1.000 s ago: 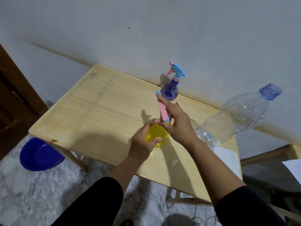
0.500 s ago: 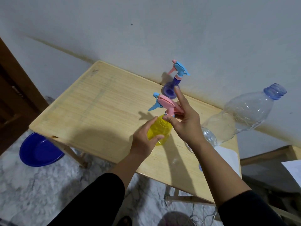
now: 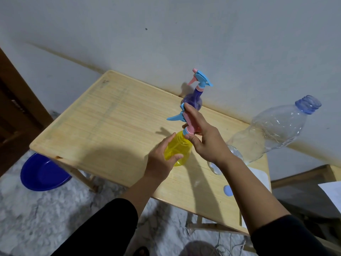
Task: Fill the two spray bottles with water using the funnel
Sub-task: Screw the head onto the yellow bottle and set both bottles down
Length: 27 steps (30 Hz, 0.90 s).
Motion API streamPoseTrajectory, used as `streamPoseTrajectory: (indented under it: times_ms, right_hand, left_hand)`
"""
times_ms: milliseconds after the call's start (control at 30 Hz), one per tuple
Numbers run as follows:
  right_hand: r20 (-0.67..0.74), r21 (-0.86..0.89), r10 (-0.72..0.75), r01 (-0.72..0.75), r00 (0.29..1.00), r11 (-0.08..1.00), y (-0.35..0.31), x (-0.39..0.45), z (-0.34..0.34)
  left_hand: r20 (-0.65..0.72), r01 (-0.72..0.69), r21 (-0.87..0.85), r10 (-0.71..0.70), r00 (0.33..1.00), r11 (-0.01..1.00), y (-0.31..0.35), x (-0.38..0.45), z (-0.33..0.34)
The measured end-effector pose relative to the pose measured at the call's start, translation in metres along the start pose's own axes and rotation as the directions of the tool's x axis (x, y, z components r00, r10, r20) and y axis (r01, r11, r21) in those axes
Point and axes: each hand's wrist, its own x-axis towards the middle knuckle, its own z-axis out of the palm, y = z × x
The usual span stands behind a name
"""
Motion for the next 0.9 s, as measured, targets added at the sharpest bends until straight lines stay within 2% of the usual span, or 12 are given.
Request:
streamPoseTrajectory:
  times_ms: [133, 267, 500, 667, 733, 900]
  right_hand:
    - [-0.043, -0.084, -0.038, 0.034, 0.998, 0.996, -0.003, 0.002, 0.004]
    - [0.013, -0.162, -0.048, 0.05, 0.999, 0.986, -0.002, 0.003, -0.002]
    - [-0.115, -0.089, -0.039, 0.029, 0.993, 0.996, 0.0, 0.0, 0.009]
    - [0.064, -0.1, -0.025, 0.032, 0.998, 0.994, -0.003, 0.003, -0.004]
    - [0.087, -0.071, -0.01, 0.016, 0.996, 0.997, -0.005, 0.002, -0.006]
    - [-0.034, -0.101, -0.02, 0.017, 0.999, 0.995, -0.008, 0.006, 0.008]
  left_hand:
    - [0.008, 0.006, 0.006, -0.007, 1.0, 1.0, 0.002, 0.001, -0.001]
    - [0.01, 0.004, 0.019, -0.004, 1.0, 1.0, 0.004, 0.0, -0.001]
    - [0.008, -0.01, 0.012, 0.01, 1.0, 1.0, 0.002, 0.001, -0.001]
    - [0.009, -0.011, -0.002, 0.011, 1.0, 1.0, 0.002, 0.0, -0.001]
    - [0.007, -0.013, -0.004, 0.013, 1.0, 1.0, 0.001, 0.0, 0.0]
    - [0.008, -0.019, -0.004, 0.019, 1.0, 1.0, 0.001, 0.001, 0.0]
